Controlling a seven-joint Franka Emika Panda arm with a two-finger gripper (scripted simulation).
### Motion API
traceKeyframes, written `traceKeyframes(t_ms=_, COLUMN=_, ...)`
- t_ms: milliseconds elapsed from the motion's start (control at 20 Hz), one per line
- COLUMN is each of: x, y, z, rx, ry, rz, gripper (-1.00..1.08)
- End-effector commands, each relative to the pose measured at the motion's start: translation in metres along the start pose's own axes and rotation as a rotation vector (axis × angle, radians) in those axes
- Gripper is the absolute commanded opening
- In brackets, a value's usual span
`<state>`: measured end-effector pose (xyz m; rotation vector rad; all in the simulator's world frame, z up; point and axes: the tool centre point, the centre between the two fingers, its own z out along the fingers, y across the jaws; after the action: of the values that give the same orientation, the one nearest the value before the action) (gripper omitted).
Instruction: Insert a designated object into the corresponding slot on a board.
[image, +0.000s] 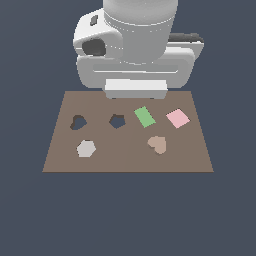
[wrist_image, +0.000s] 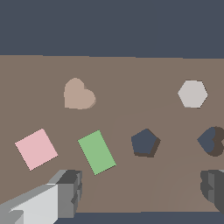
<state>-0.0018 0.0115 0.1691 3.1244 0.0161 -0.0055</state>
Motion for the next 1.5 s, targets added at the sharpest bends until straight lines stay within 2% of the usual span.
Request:
traceKeyframes(t_ms=0, x=0.0, y=0.0, z=0.0, rx=0.0, ry=0.0, rz=0.0, gripper=1.0)
traceKeyframes(t_ms=400, x=0.003, y=0.0, z=0.003, rx=0.0, ry=0.001, rz=-0.044, gripper=1.0)
traceKeyframes(t_ms=750, x=0.012, y=-0.001, z=0.012, rx=0.002, ry=0.002, rz=-0.155, gripper=1.0)
traceKeyframes(t_ms=1100, x=0.026, y=-0.004, z=0.027, rx=0.004, ry=0.004, rz=-0.34, gripper=1.0)
traceKeyframes(t_ms=1450, x=0.045, y=-0.013, z=0.048, rx=0.006, ry=0.007, rz=-0.607, gripper=1.0)
